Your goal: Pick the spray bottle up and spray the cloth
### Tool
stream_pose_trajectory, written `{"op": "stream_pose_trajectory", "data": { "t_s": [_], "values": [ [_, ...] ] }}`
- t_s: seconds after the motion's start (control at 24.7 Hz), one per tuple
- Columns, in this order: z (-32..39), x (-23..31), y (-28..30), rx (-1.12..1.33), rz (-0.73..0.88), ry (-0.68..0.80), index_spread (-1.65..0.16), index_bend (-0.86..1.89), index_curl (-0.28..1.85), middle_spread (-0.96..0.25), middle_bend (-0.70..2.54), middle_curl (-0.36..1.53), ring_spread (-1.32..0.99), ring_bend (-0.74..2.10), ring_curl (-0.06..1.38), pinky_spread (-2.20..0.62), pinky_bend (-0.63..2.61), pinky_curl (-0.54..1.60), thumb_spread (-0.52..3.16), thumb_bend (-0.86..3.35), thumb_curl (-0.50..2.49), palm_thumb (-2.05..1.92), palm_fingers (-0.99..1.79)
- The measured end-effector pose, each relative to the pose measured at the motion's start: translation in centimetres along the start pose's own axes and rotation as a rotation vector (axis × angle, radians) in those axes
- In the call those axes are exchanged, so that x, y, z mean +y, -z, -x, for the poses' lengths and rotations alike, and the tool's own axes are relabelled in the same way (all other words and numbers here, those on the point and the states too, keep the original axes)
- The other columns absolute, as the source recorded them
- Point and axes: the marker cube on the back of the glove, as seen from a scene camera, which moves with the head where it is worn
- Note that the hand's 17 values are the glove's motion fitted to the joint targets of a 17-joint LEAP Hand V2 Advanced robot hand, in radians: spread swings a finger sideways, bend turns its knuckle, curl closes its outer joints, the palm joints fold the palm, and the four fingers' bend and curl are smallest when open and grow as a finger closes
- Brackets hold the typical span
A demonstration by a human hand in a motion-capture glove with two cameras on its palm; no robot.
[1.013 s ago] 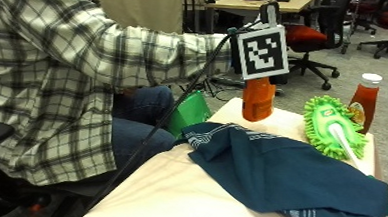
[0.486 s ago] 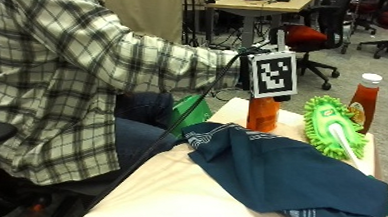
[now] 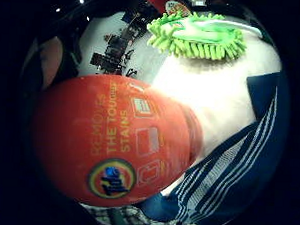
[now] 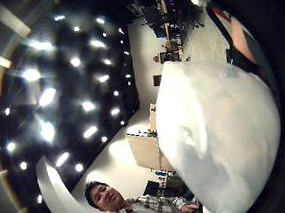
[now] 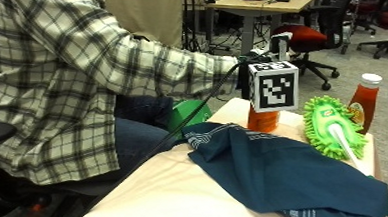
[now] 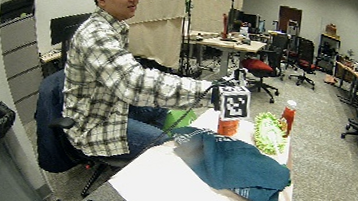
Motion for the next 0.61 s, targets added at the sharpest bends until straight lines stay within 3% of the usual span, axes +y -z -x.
{"op": "stream_pose_trajectory", "data": {
  "t_s": [0.24, 0.36, 0.61],
  "values": [
    [-0.5, 0.8, 0.4, -0.014, 0.019, 0.002, -0.28, 0.09, 0.59, -0.12, 0.39, 0.50, -0.16, 0.45, 0.48, 0.07, 0.17, 0.42, 0.48, -0.04, 0.74, 1.04, 0.77],
    [-0.2, 1.6, 0.9, 0.023, 0.012, 0.017, -0.31, 0.09, 0.55, -0.11, 0.34, 0.48, -0.12, 0.39, 0.47, 0.12, 0.16, 0.42, 0.59, -0.04, 0.72, 1.00, 0.46],
    [0.6, 5.9, 4.3, 0.315, -0.014, 0.046, -0.35, 0.14, 0.48, -0.10, 0.22, 0.42, -0.04, 0.27, 0.41, 0.18, 0.18, 0.38, 0.74, -0.06, 0.68, 0.88, 0.15]
  ]
}}
